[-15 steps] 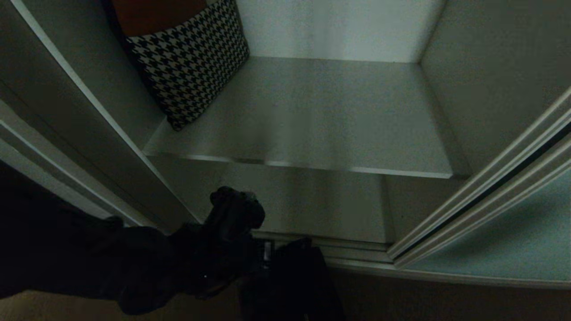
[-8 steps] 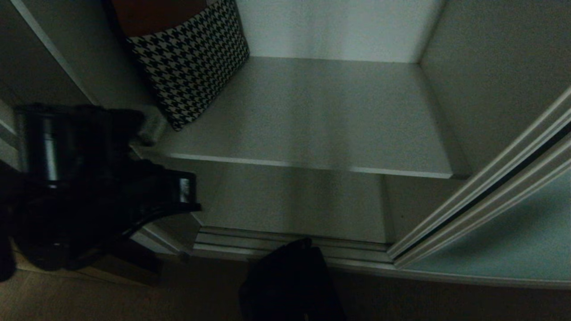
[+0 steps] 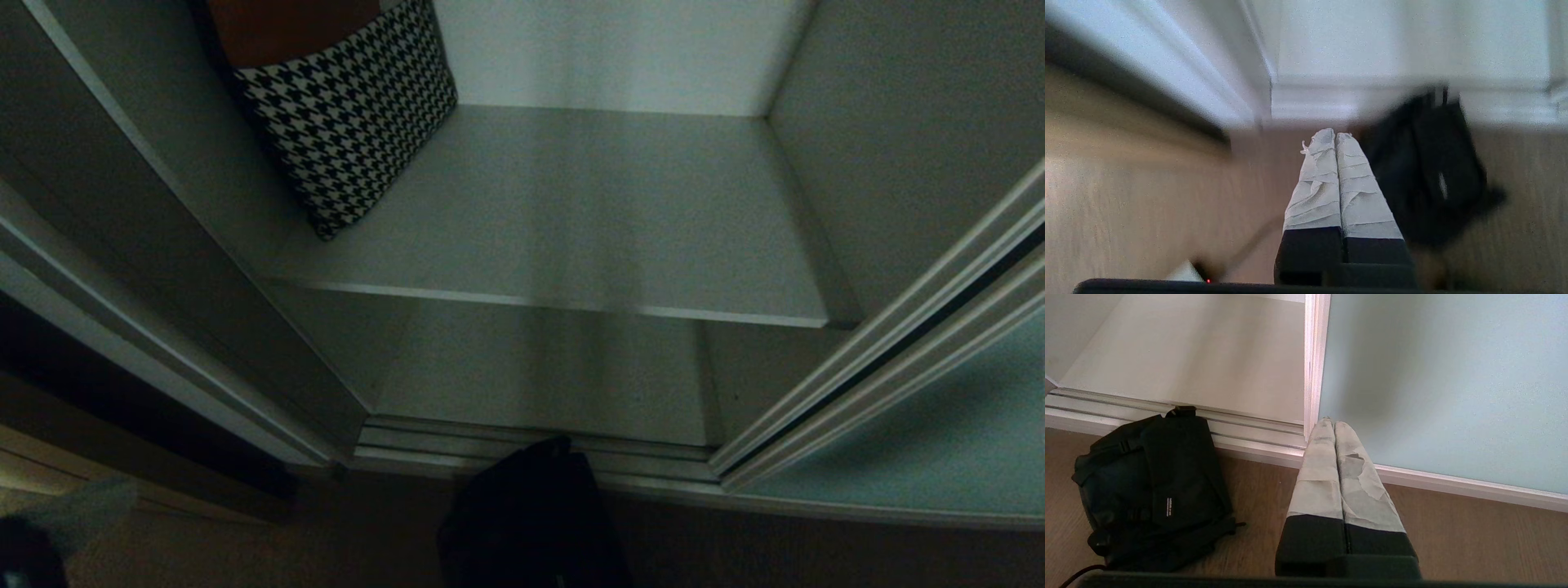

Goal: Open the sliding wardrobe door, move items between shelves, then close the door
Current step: Place the bag on the lower shelf

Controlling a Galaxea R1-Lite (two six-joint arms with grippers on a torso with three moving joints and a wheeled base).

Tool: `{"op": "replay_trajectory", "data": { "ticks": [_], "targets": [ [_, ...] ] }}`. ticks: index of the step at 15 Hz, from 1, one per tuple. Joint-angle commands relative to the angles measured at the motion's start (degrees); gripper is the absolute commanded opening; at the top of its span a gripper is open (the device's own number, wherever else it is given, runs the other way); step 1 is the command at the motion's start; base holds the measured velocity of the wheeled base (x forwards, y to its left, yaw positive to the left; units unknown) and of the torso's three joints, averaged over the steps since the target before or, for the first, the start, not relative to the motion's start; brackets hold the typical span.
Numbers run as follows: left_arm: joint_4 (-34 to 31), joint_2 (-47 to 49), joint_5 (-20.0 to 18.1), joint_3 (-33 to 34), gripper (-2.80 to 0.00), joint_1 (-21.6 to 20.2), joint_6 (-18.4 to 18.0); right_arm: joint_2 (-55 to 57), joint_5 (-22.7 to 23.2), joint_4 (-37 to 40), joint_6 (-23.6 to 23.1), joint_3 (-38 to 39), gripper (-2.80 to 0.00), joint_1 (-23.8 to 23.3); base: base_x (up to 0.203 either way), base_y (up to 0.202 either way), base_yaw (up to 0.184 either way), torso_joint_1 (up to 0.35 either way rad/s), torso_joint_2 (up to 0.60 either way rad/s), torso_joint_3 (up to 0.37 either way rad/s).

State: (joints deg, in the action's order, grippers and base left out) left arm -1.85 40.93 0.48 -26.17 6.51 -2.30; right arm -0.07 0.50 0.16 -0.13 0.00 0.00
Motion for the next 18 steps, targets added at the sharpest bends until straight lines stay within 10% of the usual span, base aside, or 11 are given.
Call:
{"op": "replay_trajectory", "data": {
  "ticks": [1, 8, 11, 18],
  "targets": [
    [-1.94, -11.85, -0.59, 4.86, -2.80, -0.61, -0.12, 0.07, 0.02, 0.02, -0.04, 0.00, -2.80, 0.00, 0.000, 0.000, 0.000, 0.000, 0.00, 0.000],
    [-2.88, -24.84, -1.29, 16.78, -2.80, -0.89, -0.43, 0.07, 0.02, 0.02, -0.04, 0.00, -2.80, 0.00, 0.000, 0.000, 0.000, 0.000, 0.00, 0.000],
    [6.55, -24.85, -0.32, 25.71, -2.80, -0.90, -0.93, 0.07, 0.02, 0.02, -0.04, 0.00, -2.80, 0.00, 0.000, 0.000, 0.000, 0.000, 0.00, 0.000],
    [4.48, -24.76, -0.06, 26.08, -2.80, 1.11, 1.40, 0.07, 0.02, 0.02, -0.04, 0.00, -2.80, 0.00, 0.000, 0.000, 0.000, 0.000, 0.00, 0.000]
  ]
}}
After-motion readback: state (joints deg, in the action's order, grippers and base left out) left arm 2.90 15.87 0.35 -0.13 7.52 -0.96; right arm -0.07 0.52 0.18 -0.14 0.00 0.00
